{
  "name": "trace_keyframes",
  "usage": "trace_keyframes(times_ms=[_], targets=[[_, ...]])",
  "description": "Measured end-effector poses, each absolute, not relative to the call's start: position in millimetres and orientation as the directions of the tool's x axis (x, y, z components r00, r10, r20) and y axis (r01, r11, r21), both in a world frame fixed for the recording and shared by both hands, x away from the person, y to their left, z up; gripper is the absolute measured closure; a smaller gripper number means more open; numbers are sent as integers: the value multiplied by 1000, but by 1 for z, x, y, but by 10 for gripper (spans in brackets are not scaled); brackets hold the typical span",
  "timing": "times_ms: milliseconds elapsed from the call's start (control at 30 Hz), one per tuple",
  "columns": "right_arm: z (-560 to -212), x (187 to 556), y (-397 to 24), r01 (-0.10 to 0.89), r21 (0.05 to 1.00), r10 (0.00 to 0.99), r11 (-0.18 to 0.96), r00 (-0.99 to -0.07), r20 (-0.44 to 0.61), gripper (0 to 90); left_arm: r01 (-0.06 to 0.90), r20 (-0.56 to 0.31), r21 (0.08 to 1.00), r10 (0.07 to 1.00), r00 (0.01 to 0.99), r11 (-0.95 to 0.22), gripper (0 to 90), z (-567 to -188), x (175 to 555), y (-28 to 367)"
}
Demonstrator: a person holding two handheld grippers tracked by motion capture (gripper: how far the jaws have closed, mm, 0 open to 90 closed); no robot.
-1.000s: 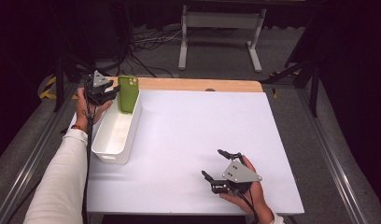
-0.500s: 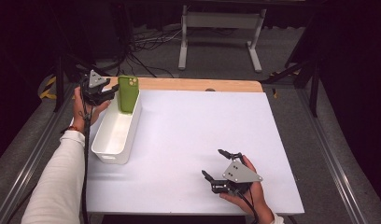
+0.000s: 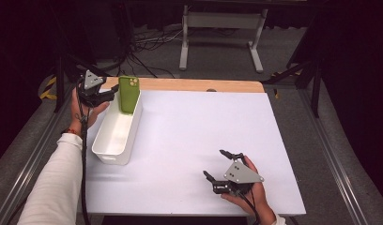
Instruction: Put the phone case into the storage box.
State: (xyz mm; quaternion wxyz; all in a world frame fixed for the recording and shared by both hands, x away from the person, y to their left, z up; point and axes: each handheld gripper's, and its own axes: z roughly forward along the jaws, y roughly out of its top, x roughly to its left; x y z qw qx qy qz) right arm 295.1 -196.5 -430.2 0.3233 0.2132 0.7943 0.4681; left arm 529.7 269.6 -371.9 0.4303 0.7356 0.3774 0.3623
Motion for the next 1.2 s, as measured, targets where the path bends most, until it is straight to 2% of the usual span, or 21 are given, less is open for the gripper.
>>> trace_keyframes(times_ms=[467, 900, 1200], targets=[[-428, 295, -199, 28, 883, 645, 469, -694, -320, 167, 205, 162, 935, 864, 477, -288, 268, -365, 500, 271], [-428, 294, -200, 26, 883, 647, 469, -691, -323, 167, 149, 118, 964, 853, 508, -221, 200, -361, 467, 271], [-429, 295, -198, 26, 878, 641, 477, -695, -327, 167, 126, 123, 966, 832, 540, -224, 156, -362, 454, 268]])
